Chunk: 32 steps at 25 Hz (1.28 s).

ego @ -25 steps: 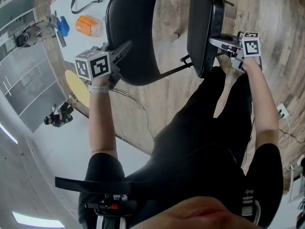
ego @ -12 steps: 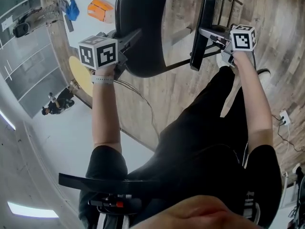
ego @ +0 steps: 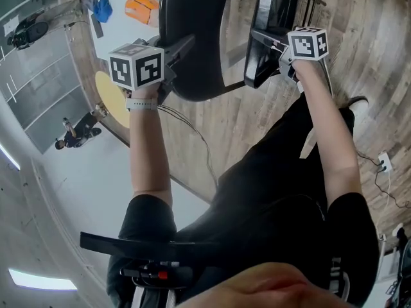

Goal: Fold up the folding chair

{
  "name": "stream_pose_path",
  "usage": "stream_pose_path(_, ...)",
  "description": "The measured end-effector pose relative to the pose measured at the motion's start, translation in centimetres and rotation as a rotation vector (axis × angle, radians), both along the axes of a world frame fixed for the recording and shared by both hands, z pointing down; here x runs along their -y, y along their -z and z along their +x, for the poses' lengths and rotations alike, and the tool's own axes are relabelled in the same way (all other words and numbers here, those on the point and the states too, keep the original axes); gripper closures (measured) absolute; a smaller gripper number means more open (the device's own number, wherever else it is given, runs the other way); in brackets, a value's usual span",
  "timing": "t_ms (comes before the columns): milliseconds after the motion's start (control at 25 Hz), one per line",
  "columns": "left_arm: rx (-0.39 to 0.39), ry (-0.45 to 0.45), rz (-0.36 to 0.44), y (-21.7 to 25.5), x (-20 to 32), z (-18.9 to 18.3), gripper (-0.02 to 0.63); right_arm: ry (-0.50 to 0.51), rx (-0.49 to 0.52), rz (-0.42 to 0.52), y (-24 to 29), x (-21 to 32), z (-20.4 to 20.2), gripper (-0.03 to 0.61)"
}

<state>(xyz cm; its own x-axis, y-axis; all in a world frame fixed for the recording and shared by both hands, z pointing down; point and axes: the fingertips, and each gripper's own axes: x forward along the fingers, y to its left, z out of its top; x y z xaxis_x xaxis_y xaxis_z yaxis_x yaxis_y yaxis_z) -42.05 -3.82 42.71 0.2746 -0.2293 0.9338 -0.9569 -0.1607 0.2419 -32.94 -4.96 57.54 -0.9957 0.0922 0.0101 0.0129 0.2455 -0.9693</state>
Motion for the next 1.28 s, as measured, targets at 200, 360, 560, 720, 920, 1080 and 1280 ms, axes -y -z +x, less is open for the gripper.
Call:
stream_pose_path(200, 0.022, -0.002, 0.002, 0.0, -0.1, -0.6, 0.558, -0.002, -0.014, 0.014, 0.3, 0.1, -3.0, 0.527)
stream_pose_path(360, 0.041, -0.008, 0.005, 0.0, 0.0, -0.5, 0.558, -0.002, -0.059, 0.007, -0.7, -0.1, -4.2, 0.526)
stream_pose_path(560, 0.039, -0.014, 0.009, 0.1, 0.0, -0.4, 0.557, -0.011, -0.050, -0.006, -0.6, 0.1, -4.1, 0.526)
stream_pose_path(720, 0.033, -0.019, 0.016, 0.0, 0.1, -0.3, 0.542, -0.002, -0.066, 0.044, -0.7, 0.0, -4.2, 0.526)
stream_pose_path(920, 0.082, -0.023, 0.073, 1.5, 0.8, -1.3, 0.454, -0.024, -0.075, 0.075, -0.6, 0.3, -3.2, 0.461)
stream_pose_path(1080, 0.108, -0.033, 0.132, 4.1, 1.0, -2.1, 0.434, -0.067, -0.083, 0.092, -0.3, 1.1, -1.4, 0.439)
stream_pose_path(1280, 0.240, 0.037, 0.323, 11.5, 2.4, -4.2, 0.426, -0.118, -0.089, 0.139, 0.7, 2.4, 1.6, 0.434)
